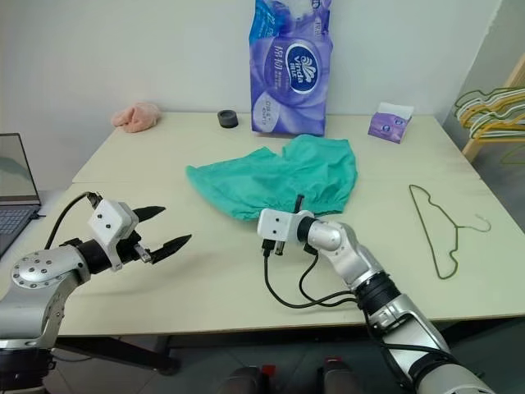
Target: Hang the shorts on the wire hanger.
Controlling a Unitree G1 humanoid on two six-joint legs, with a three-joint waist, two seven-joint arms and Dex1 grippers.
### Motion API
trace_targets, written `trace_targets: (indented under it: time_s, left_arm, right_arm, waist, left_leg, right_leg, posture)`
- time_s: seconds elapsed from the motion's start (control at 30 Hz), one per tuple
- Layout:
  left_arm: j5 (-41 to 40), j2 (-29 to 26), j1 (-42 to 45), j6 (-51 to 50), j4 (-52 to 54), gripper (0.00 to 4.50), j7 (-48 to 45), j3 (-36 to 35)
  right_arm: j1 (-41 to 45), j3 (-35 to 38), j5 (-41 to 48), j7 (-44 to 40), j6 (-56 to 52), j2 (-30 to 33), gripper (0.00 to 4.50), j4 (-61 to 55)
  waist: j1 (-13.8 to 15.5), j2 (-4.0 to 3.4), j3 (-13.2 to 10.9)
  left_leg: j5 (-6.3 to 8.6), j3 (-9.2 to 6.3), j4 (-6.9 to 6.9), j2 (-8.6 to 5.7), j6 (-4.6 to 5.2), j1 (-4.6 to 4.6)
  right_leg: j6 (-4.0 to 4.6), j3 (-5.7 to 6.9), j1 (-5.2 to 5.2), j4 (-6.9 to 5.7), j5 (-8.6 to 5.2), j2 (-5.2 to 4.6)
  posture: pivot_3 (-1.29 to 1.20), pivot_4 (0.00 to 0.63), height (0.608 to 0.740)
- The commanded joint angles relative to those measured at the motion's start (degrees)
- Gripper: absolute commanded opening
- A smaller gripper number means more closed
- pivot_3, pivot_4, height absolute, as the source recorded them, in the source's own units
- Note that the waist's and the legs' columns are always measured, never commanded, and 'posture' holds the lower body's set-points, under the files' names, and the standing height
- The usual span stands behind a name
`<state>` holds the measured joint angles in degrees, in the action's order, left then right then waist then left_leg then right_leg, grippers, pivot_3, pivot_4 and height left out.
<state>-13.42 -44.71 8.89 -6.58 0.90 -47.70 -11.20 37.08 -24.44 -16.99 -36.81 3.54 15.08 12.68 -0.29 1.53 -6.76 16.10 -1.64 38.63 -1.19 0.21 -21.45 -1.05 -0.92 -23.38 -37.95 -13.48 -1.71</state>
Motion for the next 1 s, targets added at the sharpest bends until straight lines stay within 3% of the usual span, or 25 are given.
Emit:
trace_targets:
  time_s: [0.03, 0.2, 0.47, 0.77, 1.0]
  left_arm:
    - [6.26, 0.87, 4.77, 9.99, -4.51, 4.5, 2.72, 2.94]
    - [10.22, 3.05, 10.65, 17.75, -11.22, 4.5, 4.27, 6.13]
    - [18.57, 1.78, 15.52, 30.05, -24.8, 4.5, 6.14, 10.66]
    - [31.65, -3.1, 24.19, 41.06, -41.09, 4.5, 18.67, 14.57]
    - [38.11, -5.93, 27.0, 47.01, -49.0, 4.5, 22.02, 19.84]
  right_arm:
    - [-1.64, 1.56, 3.52, -4.98, -4.38, 1.69, 0.03, -9.85]
    - [-3.39, 1.22, 4.74, -8.33, -8.54, 3.29, 0.03, -17.15]
    - [-4.78, 2.86, 8.78, -11.69, -15.12, 4.73, 0.03, -26.8]
    - [-8.43, 5.76, 14.74, -16.9, -18.82, 13.29, 0.03, -35.47]
    - [-9.49, 7.74, 17.94, -18.05, -20.1, 17.24, 0.03, -37.45]
  waist:
    - [-0.09, -0.01, -0.01]
    - [-0.75, -0.02, -0.01]
    - [-1.9, -0.02, -0.01]
    - [-2.25, 0.01, 0.0]
    - [-3.06, 0.0, 0.0]
  left_leg:
    - [0.0, -0.01, 0.0, 0.0, 0.0, 0.0]
    - [0.0, 0.0, -0.01, 0.02, 0.0, -0.02]
    - [0.0, 0.01, -0.04, 0.03, 0.01, -0.06]
    - [0.0, -0.11, 0.08, -0.03, 0.01, -0.31]
    - [0.01, -0.1, 0.06, -0.02, 0.01, -0.31]
  right_leg:
    - [0.0, 0.0, 0.0, -0.01, 0.0, 0.0]
    - [0.0, 0.04, -0.02, -0.03, 0.0, 0.02]
    - [-0.01, 0.07, -0.11, -0.04, 0.0, 0.02]
    - [-0.09, 0.17, -0.21, -0.01, 0.05, -0.05]
    - [-0.11, 0.23, -0.21, -0.01, 0.04, -0.07]
  posture:
    - [-0.04, 0.082, 0.74]
    - [-0.07, 0.084, 0.74]
    - [-0.1, 0.085, 0.74]
    - [-0.14, 0.087, 0.74]
    - [-0.15, 0.088, 0.74]
